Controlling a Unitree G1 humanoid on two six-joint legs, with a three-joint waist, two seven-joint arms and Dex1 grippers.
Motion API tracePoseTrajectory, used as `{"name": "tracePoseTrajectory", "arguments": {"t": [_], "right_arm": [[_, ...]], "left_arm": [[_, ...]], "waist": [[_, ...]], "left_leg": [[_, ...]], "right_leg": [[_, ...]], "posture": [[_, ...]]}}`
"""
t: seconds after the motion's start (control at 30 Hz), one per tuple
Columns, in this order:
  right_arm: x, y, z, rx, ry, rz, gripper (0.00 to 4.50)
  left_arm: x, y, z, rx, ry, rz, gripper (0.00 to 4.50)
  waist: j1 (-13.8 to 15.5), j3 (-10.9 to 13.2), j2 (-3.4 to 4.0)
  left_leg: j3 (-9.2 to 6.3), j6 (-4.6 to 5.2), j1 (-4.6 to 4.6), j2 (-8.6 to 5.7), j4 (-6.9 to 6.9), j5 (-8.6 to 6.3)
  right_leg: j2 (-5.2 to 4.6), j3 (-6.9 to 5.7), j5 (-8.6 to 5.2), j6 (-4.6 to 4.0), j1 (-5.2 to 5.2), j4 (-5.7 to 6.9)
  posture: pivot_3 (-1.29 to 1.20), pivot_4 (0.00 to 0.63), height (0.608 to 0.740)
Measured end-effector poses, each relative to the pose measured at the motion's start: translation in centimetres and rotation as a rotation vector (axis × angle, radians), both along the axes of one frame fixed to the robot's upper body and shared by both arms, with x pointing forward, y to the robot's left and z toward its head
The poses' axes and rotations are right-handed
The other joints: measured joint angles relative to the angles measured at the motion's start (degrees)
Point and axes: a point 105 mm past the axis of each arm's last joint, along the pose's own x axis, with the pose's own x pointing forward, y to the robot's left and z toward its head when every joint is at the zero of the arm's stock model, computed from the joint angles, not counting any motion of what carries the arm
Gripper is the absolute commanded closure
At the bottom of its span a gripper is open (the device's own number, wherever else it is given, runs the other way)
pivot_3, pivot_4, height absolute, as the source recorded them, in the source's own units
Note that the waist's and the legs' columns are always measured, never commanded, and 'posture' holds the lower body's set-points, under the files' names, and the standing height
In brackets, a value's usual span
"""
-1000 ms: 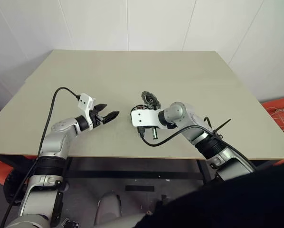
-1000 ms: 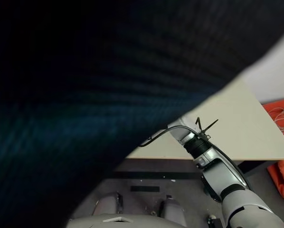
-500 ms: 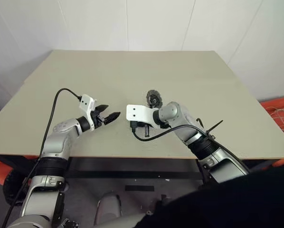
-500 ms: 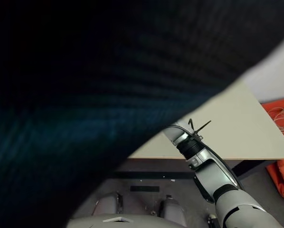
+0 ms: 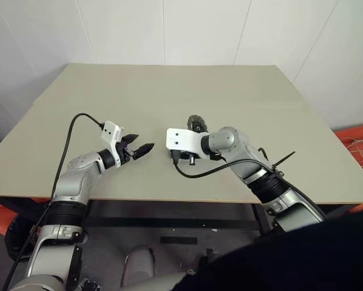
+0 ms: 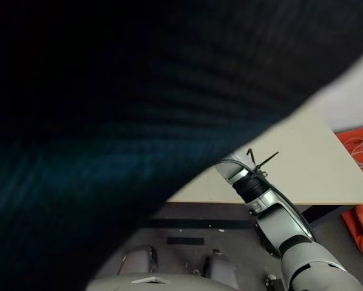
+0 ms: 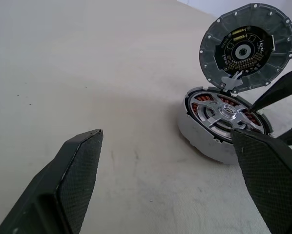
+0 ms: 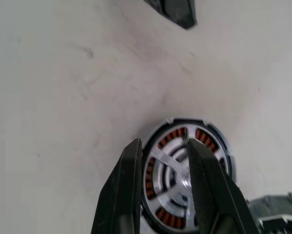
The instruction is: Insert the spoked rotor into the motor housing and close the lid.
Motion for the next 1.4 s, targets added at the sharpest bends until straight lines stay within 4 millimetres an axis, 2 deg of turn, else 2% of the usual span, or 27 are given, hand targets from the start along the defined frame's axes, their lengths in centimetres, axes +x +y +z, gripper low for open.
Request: {"name": "tracePoseTrajectory", "arguments": {"t": [0.13, 0.27, 0.6, 0.73, 0.87, 0.93, 1.17, 1.3, 1.4], "right_arm": [[0.4, -0.7, 0.1, -0.016, -0.027, -0.005, 2.88], [1.0, -2.2, -1.0, -0.054, -0.024, -0.039, 2.88], [1.0, -2.8, -1.2, -0.065, -0.038, -0.04, 2.88], [1.0, -3.4, -0.6, -0.059, -0.037, -0.058, 2.0], [0.5, -3.0, 0.5, -0.036, -0.042, -0.04, 0.58], [0.2, -2.7, 0.8, -0.028, -0.047, -0.028, 0.02], [-0.3, -2.3, 0.1, -0.014, -0.02, -0.026, 0.02], [-0.7, -1.9, -1.3, -0.027, 0.021, -0.014, 0.02], [-0.4, -2.3, -2.3, -0.043, 0.042, -0.036, 0.02]], "left_arm": [[0.0, -0.4, -0.1, -0.008, 0.003, -0.008, 0.05], [0.0, -0.3, -0.1, -0.006, 0.004, -0.008, 0.05], [0.0, -0.2, -0.1, -0.002, 0.004, -0.008, 0.05], [0.0, -0.2, -0.1, -0.001, 0.005, -0.008, 0.05], [0.2, -0.3, 0.1, -0.001, -0.002, -0.01, 0.05], [0.2, -0.3, 0.3, -0.002, -0.007, -0.012, 0.05], [0.3, -0.3, 0.3, -0.002, -0.007, -0.012, 0.05], [0.3, -0.3, 0.3, -0.001, -0.007, -0.012, 0.05], [0.3, -0.3, 0.3, -0.001, -0.007, -0.011, 0.05]], "waist": [[-0.1, 0.0, 0.0], [-0.1, 0.0, 0.0], [0.1, 0.0, 0.0], [0.0, 0.0, 0.0], [0.0, 0.0, 0.0], [0.0, 0.0, 0.0], [0.0, 0.0, 0.0], [0.0, 0.0, 0.0], [0.0, 0.0, 0.0]], "left_leg": [[0.0, -0.01, 0.01, 0.01, 0.0, 0.01], [0.01, -0.01, -0.01, 0.0, 0.0, 0.0], [0.0, 0.0, 0.0, -0.01, 0.0, 0.0], [0.01, 0.0, 0.0, -0.01, 0.01, 0.0], [0.01, 0.0, 0.0, 0.0, -0.01, 0.0], [0.01, 0.0, 0.0, 0.0, 0.0, 0.0], [0.01, 0.0, 0.0, 0.0, 0.0, 0.0], [0.01, 0.0, 0.0, 0.0, 0.0, 0.0], [0.01, 0.0, -0.01, -0.01, 0.0, 0.0]], "right_leg": [[0.01, 0.0, 0.0, 0.0, -0.02, 0.01], [0.01, 0.0, 0.0, 0.0, -0.01, -0.01], [0.0, 0.0, 0.0, 0.0, 0.02, -0.01], [0.0, 0.0, 0.0, 0.0, 0.01, -0.01], [0.01, 0.0, 0.0, 0.0, -0.01, -0.01], [0.01, 0.0, 0.0, 0.0, -0.01, -0.01], [0.01, 0.0, 0.0, 0.0, -0.01, -0.01], [0.01, 0.0, 0.0, 0.0, -0.01, -0.01], [0.0, 0.0, 0.0, 0.0, 0.0, -0.01]], "posture": [[0.0, 0.0, 0.74], [0.0, 0.0, 0.74], [0.0, 0.0, 0.74], [0.0, 0.0, 0.74], [0.0, 0.0, 0.74], [0.0, 0.0, 0.74], [0.0, 0.0, 0.74], [0.0, 0.0, 0.74], [0.0, 0.0, 0.74]]}}
